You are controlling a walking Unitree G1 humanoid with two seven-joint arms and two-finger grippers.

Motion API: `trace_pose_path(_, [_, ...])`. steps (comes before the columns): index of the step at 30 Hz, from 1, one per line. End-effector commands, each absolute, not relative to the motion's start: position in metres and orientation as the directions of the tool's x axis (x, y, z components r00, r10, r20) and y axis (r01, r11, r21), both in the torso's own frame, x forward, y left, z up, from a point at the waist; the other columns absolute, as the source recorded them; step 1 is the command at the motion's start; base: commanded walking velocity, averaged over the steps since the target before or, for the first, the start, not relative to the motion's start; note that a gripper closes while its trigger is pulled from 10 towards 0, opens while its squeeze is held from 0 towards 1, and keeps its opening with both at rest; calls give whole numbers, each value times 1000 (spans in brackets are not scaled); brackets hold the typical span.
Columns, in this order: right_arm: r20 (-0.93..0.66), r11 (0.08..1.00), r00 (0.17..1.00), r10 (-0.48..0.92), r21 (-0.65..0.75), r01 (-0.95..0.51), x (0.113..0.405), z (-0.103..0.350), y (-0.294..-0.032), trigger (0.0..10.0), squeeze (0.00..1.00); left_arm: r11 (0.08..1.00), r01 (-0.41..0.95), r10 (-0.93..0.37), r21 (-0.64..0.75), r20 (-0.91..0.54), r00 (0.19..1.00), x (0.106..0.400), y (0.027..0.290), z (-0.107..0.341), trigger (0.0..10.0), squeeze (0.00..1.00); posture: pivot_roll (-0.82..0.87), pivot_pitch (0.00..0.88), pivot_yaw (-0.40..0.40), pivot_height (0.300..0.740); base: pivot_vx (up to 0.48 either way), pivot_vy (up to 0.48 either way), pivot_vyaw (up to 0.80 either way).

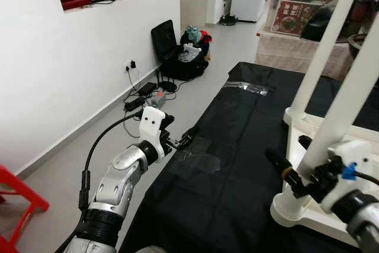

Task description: Building children table

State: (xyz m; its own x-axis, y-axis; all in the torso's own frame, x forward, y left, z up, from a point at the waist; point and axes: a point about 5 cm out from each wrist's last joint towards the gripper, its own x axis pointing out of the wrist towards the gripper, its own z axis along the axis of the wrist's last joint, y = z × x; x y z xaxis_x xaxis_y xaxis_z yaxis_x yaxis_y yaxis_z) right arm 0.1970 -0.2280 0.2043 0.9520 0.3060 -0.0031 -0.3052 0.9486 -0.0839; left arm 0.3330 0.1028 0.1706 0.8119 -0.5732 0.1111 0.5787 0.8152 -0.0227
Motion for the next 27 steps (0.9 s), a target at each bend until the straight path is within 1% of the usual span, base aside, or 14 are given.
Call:
trace_pose_path(1, [-15, 945, 952, 307, -114, -307, 188, 206, -232, 10000, 0, 807, 590, -585, -23, 102, 805, 331, 101, 168, 10000, 0, -81, 0, -6, 740, 0, 0, 0])
trace_pose_path(3, [-15, 945, 952, 307, -114, -307, 188, 206, -232, 10000, 0, 807, 590, -585, -23, 102, 805, 331, 101, 168, 10000, 0, -81, 0, -6, 740, 0, 0, 0])
trace_pose_path(5, [-31, 955, 968, 250, -155, -251, 181, 205, -241, 10000, 0, 797, 603, -598, -25, 101, 795, 333, 98, 169, 10000, 0, -96, 0, 10, 740, 0, 0, 0])
trace_pose_path(8, [-33, 958, 973, 229, -167, -231, 179, 205, -244, 10000, 0, 793, 608, -603, -25, 101, 791, 333, 97, 169, 10000, 0, -96, 0, 10, 740, 0, 0, 0])
trace_pose_path(10, [-28, 972, 989, 145, -184, -148, 177, 204, -257, 10000, 0, 789, 614, -609, -23, 99, 787, 334, 96, 170, 10000, 0, -106, 0, 22, 740, 0, 0, 0])
trace_pose_path(11, [-28, 972, 989, 145, -184, -148, 177, 204, -257, 10000, 0, 789, 614, -609, -23, 99, 787, 334, 96, 170, 10000, 0, -106, 0, 22, 740, 0, 0, 0])
trace_pose_path(12, [-27, 974, 993, 117, -191, -120, 175, 204, -262, 10000, 0, 787, 616, -611, -23, 98, 785, 334, 96, 170, 10000, 0, -107, 0, 24, 740, 0, 0, 0])
trace_pose_path(17, [-31, 974, 995, 90, -205, -94, 164, 209, -271, 10000, 0, 780, 625, -620, -31, 89, 779, 334, 96, 168, 10000, 0, -137, 0, 56, 740, 0, 0, 0])
trace_pose_path(18, [-31, 974, 995, 90, -205, -94, 164, 209, -271, 10000, 0, 780, 625, -620, -31, 89, 779, 334, 96, 168, 10000, 0, -137, 0, 56, 740, 0, 0, 0])
trace_pose_path(19, [-43, 973, 994, 100, -205, -107, 153, 213, -274, 10000, 0, 770, 636, -632, -36, 83, 770, 334, 93, 166, 10000, 0, -158, 0, 78, 740, 0, 0, 0])
trace_pose_path(24, [-87, 968, 988, 129, -203, -145, 139, 212, -276, 10000, 0, 754, 656, -652, -37, 80, 754, 335, 89, 166, 10000, 0, -167, 0, 91, 740, 0, 0, 0])
trace_pose_path(26, [-166, 946, 957, 238, -182, -267, 125, 205, -267, 10000, 0, 748, 663, -659, -33, 84, 747, 337, 87, 169, 10000, 0, -172, 0, 99, 740, 0, 0, 0])
trace_pose_path(27, [-188, 939, 943, 273, -163, -304, 121, 203, -264, 10000, 0, 747, 665, -661, -32, 85, 746, 338, 87, 169, 10000, 0, -171, 0, 98, 740, 0, 0, 0])
